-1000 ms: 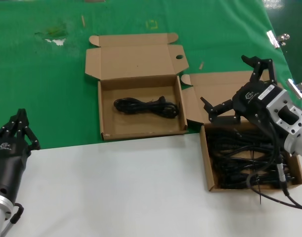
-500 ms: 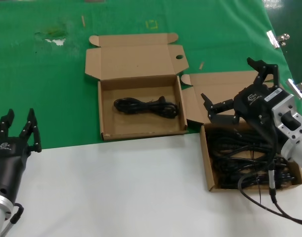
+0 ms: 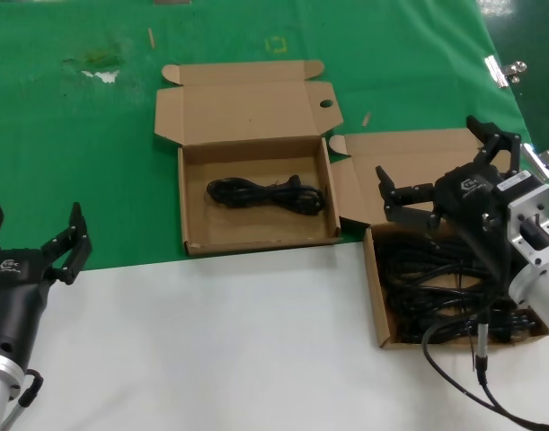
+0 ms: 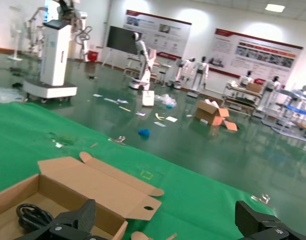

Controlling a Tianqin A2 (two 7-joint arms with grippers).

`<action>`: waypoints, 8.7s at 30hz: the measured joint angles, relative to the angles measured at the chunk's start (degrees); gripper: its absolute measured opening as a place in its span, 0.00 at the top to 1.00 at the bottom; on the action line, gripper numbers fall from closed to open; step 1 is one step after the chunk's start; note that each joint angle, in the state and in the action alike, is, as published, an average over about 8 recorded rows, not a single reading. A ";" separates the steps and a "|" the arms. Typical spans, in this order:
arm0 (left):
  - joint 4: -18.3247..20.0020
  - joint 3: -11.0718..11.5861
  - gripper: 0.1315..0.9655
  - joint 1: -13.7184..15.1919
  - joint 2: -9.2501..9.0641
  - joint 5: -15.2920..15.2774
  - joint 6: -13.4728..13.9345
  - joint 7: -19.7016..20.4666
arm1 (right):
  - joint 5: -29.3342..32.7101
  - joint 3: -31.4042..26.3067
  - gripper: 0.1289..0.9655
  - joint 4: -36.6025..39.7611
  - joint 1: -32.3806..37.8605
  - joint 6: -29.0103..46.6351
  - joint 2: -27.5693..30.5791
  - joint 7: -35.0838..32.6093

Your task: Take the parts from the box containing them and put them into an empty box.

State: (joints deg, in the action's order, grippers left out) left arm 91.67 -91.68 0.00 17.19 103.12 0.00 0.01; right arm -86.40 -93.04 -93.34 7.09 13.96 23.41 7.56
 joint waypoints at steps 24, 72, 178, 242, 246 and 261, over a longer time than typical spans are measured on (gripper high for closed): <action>0.00 0.00 0.06 0.00 0.00 0.01 0.00 0.00 | -11.67 0.95 0.00 1.16 -4.95 -9.74 -4.35 -5.28; 0.00 0.00 0.00 0.00 0.00 0.01 0.00 0.00 | -15.51 1.26 0.00 1.54 -6.57 -12.94 -5.77 -7.01; 0.00 0.00 0.00 0.00 0.00 0.01 0.00 -0.01 | -15.51 1.26 0.00 1.54 -6.57 -12.93 -5.77 -7.01; 0.00 0.00 0.00 0.00 0.00 0.01 0.00 -0.01 | -15.51 1.26 0.00 1.54 -6.57 -12.93 -5.77 -7.01; 0.00 0.00 0.00 0.00 0.00 0.01 0.00 -0.01 | -15.51 1.26 0.00 1.54 -6.57 -12.93 -5.77 -7.01; 0.00 0.00 0.00 0.00 0.00 0.01 0.00 -0.01 | -15.51 1.26 0.00 1.54 -6.57 -12.93 -5.77 -7.01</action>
State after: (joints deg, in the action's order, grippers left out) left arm 91.67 -91.67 0.00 17.19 103.13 0.00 0.00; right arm -101.91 -91.77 -91.80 0.52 1.02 17.65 0.55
